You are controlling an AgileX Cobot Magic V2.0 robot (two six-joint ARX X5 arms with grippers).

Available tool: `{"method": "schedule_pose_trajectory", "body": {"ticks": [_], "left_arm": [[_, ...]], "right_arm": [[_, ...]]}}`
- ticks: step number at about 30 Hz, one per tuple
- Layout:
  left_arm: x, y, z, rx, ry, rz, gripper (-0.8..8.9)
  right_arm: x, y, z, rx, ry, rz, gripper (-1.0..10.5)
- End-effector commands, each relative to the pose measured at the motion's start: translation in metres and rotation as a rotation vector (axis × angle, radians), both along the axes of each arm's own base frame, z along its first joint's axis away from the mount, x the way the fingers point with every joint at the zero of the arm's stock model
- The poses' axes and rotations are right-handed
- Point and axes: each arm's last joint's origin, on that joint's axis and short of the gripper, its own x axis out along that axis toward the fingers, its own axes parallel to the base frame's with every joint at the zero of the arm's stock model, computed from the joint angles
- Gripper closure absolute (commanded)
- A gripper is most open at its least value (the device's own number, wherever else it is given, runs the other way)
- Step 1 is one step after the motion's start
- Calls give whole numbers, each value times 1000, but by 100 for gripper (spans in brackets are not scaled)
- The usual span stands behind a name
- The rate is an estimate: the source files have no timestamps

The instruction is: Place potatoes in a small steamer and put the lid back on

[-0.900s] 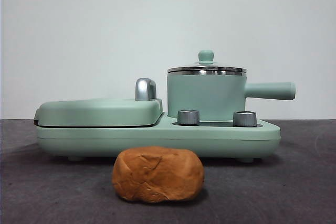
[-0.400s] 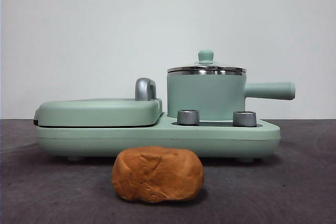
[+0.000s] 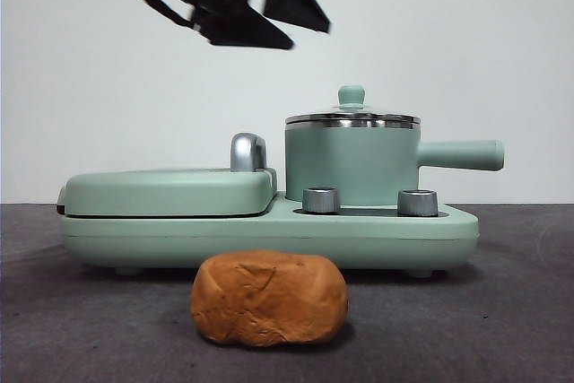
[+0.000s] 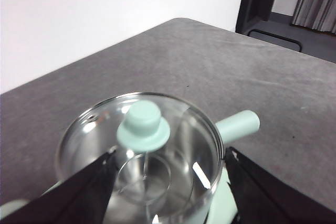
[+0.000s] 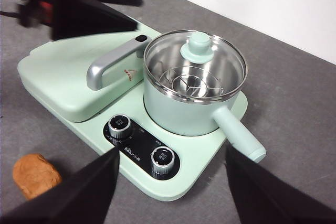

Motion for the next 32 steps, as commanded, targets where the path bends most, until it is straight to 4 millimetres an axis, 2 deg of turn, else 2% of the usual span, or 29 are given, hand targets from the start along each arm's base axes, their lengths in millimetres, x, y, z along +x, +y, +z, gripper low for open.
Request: {"method": "schedule_pose_trajectory", "body": {"ticks": [1, 7, 12, 16, 27, 29, 32], "left_arm": [[13, -20, 3, -23, -5, -17, 480], [38, -49, -3, -17, -16, -8, 480], [57, -62, -13, -1, -15, 28, 480], [68, -66, -23, 14, -10, 48, 480], [73, -69, -41, 55, 4, 43, 485], [73, -69, -41, 56, 5, 43, 553], [73, -69, -41, 56, 5, 43, 708]], "right_arm": [[0, 0, 6, 17, -13, -1, 628], [0, 0, 6, 17, -13, -1, 628], [0, 0, 6, 16, -13, -2, 628], [0, 0, 6, 16, -14, -2, 628], [0, 0, 6, 16, -13, -2, 628], [0, 0, 6, 16, -12, -2, 628], [-1, 0, 5, 14, -6, -2, 628]]}}
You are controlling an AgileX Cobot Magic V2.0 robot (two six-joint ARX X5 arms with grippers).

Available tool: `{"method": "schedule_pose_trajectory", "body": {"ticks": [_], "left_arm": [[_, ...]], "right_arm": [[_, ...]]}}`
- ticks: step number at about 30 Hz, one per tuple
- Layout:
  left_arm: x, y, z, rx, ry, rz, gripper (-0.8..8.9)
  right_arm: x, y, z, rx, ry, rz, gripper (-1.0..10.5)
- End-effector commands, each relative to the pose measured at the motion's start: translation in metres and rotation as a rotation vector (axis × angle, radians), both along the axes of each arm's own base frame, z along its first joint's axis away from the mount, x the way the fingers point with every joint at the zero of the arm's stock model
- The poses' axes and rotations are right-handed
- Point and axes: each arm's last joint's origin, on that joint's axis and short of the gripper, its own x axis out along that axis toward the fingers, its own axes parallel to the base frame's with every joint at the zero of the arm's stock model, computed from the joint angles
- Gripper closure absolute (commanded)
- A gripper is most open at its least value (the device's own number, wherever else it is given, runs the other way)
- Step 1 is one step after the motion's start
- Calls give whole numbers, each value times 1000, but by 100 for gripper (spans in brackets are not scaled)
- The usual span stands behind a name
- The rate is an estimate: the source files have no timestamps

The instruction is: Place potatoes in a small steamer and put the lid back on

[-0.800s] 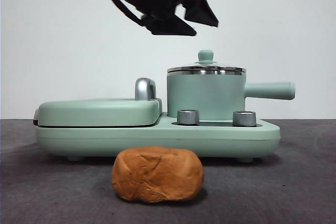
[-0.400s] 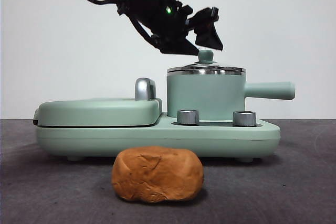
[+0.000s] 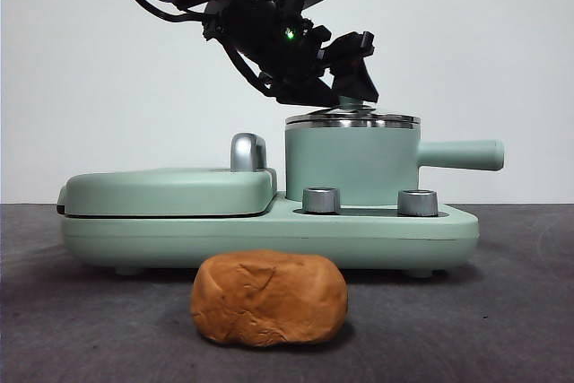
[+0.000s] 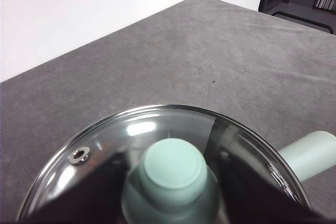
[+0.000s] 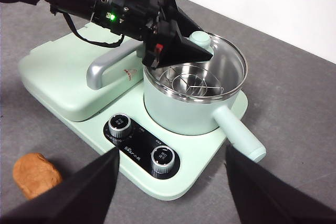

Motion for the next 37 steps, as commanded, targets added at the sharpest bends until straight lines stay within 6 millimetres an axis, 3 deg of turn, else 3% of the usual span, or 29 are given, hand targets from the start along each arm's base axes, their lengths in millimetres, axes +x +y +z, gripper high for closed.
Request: {"method": "schedule_pose_trajectory", "body": {"ticks": [1, 3, 13, 25, 37], "left_arm": [[4, -5, -1, 0, -16, -3, 747], [4, -5, -1, 3, -19, 5, 803], [0, -2, 11, -1, -40, 14, 807], [-27, 18, 77, -59, -144, 13, 807], [-83, 60, 132, 12, -52, 43, 802]], "right_arm": [[-1, 0, 5, 13, -3, -3, 628], [-1, 0, 4, 8, 7, -5, 628], [-2, 0, 1, -5, 42, -5, 628], [-2, 0, 1, -5, 42, -5, 628], [-1, 1, -1, -38, 38, 25, 627]]}}
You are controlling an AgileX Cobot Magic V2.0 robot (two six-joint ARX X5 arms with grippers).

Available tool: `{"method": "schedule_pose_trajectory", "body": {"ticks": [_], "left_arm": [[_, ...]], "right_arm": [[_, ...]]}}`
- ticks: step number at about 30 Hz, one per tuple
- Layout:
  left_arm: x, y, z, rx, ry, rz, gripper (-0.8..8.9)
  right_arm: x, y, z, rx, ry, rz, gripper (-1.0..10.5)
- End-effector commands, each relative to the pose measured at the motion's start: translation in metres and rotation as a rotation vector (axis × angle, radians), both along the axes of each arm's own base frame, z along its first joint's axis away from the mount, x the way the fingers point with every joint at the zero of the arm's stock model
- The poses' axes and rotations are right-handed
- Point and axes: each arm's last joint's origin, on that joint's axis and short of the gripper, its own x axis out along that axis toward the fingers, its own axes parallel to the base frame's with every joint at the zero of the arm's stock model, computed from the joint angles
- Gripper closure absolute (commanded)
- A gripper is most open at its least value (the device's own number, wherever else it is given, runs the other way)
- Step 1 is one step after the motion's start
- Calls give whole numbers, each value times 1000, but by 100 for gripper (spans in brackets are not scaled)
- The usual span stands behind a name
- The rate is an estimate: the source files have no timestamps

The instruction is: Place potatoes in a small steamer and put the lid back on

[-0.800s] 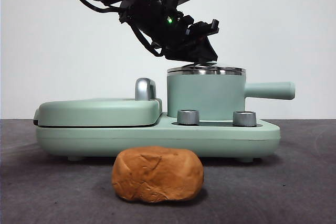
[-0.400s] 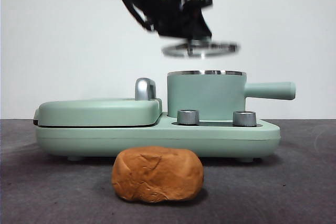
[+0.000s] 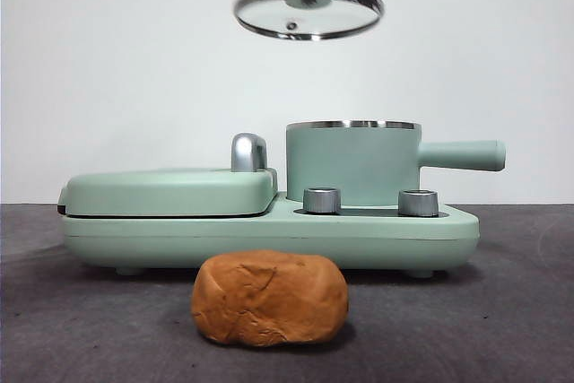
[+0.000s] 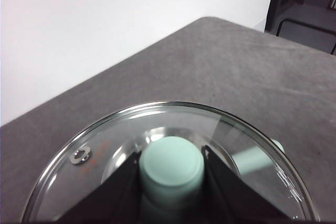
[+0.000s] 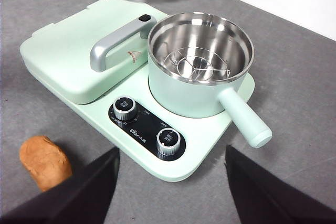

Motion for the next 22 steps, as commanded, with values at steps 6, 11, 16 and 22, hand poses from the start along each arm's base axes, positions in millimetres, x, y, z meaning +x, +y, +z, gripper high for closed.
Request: {"method": "schedule_pose_trajectory", "body": {"ticks": [6, 11, 16, 22], "left_arm": [[-40, 29, 6, 30, 38, 10, 801], [-71, 54, -14, 42, 69, 65, 801], [-98, 75, -21, 27, 60, 114, 802], [-119, 93, -9, -7, 31, 167, 802]], "right_arm": [[11, 11, -3, -58, 11, 135, 625], [24, 31, -14, -95, 79, 252, 605], [34, 59, -31, -157, 150, 386, 584], [46, 103, -57, -208, 215, 527, 564]]}}
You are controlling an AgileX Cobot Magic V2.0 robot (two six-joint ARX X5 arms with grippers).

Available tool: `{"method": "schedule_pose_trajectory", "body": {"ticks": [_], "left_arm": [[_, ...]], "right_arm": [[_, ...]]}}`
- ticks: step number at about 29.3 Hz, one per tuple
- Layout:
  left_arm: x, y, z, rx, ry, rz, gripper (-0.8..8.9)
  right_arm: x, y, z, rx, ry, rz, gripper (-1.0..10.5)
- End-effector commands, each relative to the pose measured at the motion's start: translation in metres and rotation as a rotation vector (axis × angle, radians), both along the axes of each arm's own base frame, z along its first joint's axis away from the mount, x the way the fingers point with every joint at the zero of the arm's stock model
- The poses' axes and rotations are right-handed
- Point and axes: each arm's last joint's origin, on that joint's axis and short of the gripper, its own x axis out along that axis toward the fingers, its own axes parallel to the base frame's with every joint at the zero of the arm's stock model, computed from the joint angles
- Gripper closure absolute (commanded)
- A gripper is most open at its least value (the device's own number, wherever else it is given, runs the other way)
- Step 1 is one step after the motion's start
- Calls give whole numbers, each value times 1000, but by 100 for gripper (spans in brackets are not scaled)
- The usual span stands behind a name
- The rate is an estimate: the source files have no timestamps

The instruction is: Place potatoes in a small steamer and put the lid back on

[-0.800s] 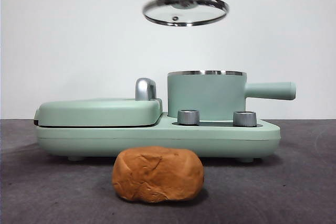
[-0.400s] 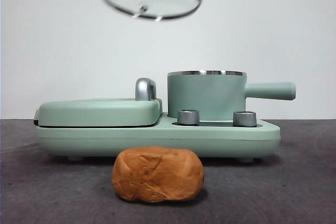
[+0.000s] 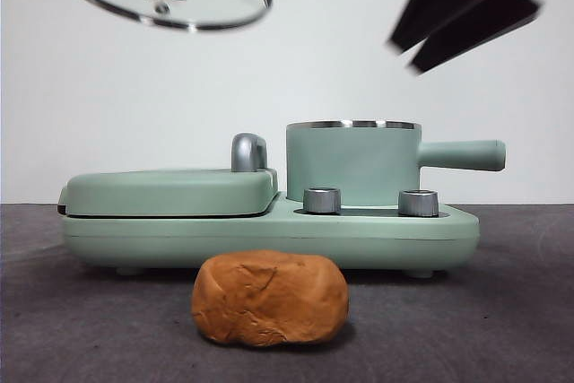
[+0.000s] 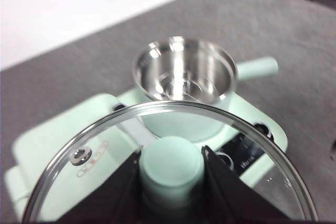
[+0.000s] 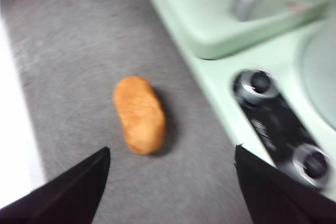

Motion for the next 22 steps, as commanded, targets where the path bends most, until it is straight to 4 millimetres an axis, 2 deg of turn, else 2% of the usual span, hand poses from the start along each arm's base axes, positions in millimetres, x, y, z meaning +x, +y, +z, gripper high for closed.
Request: {"method": "schedule_pose_trajectory", "body": {"ticks": [1, 5, 11, 22], "left_arm": [[-5, 4, 11, -44, -26, 17, 802], [-12, 9, 16, -65, -43, 23, 802], [-14, 11, 18, -70, -50, 23, 802], [-13, 11, 18, -70, -52, 23, 802]], "right_arm": [[7, 22, -8, -13, 6, 68, 564], [14, 46, -30, -50, 50, 120, 564], [20, 69, -60, -117, 108, 177, 563], [32, 90, -97, -158, 147, 194, 569]]}}
